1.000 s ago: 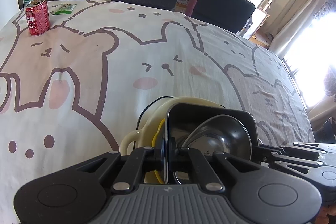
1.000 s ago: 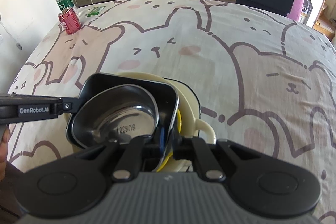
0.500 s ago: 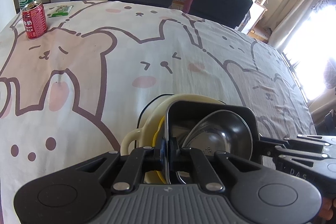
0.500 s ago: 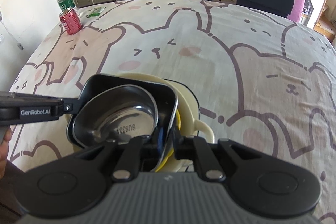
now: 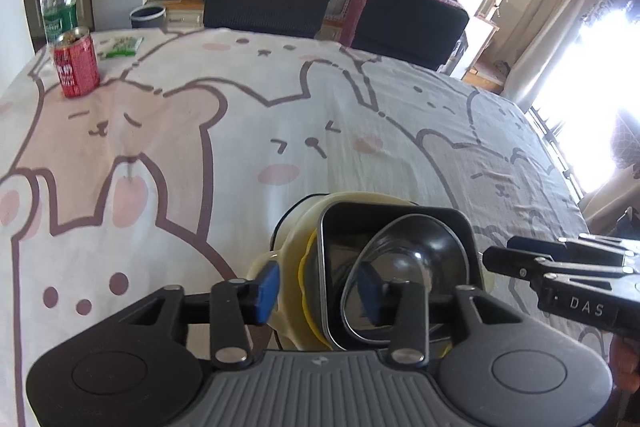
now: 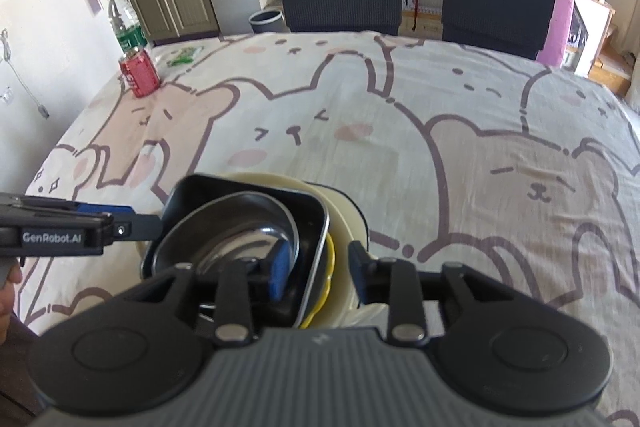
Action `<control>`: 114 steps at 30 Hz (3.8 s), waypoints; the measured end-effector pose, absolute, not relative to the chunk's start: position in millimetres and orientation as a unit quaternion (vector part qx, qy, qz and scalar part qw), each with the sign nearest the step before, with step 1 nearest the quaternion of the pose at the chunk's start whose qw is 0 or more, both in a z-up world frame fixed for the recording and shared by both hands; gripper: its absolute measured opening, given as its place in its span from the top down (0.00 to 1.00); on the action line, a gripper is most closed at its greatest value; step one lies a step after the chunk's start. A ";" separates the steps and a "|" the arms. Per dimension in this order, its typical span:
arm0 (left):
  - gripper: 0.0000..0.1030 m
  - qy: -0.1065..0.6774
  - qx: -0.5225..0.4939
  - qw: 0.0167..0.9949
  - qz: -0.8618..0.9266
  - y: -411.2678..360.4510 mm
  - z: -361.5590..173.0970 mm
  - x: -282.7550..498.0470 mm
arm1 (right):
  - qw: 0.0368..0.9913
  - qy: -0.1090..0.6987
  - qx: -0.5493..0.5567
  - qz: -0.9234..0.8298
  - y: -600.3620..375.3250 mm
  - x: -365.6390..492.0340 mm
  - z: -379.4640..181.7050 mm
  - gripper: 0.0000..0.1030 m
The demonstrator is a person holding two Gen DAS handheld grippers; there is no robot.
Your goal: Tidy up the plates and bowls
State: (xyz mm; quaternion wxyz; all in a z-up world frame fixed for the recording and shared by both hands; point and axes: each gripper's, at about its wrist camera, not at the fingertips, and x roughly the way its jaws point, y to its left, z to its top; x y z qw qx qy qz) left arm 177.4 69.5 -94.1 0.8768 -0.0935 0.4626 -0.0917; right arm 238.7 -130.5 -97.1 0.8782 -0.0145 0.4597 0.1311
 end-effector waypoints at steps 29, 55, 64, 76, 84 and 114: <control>0.00 0.293 -0.053 0.952 -0.063 84.7 -35.0 71.2 | 0.958 0.274 0.028 0.076 -153.2 135.4 -44.4 0.01; 0.00 0.252 0.005 0.967 -0.046 66.1 -57.3 -8.2 | 0.971 0.231 -0.012 0.052 -150.1 49.1 -69.5 0.00; 0.00 0.249 0.023 0.967 -0.040 61.8 -67.2 -24.3 | 0.971 0.234 -0.012 0.052 -151.7 28.0 -78.0 0.00; 0.00 0.248 0.028 0.968 -0.029 64.6 -73.3 -29.9 | 0.973 0.225 -0.023 0.054 -150.8 20.2 -81.2 0.00; 0.00 0.246 0.031 0.968 -0.032 62.3 -73.8 -31.4 | 0.972 0.225 -0.022 0.055 -151.7 18.1 -82.9 0.00; 0.00 0.244 0.024 0.969 -0.031 62.8 -75.1 -31.2 | 0.972 0.227 -0.025 0.060 -151.1 16.5 -84.0 0.00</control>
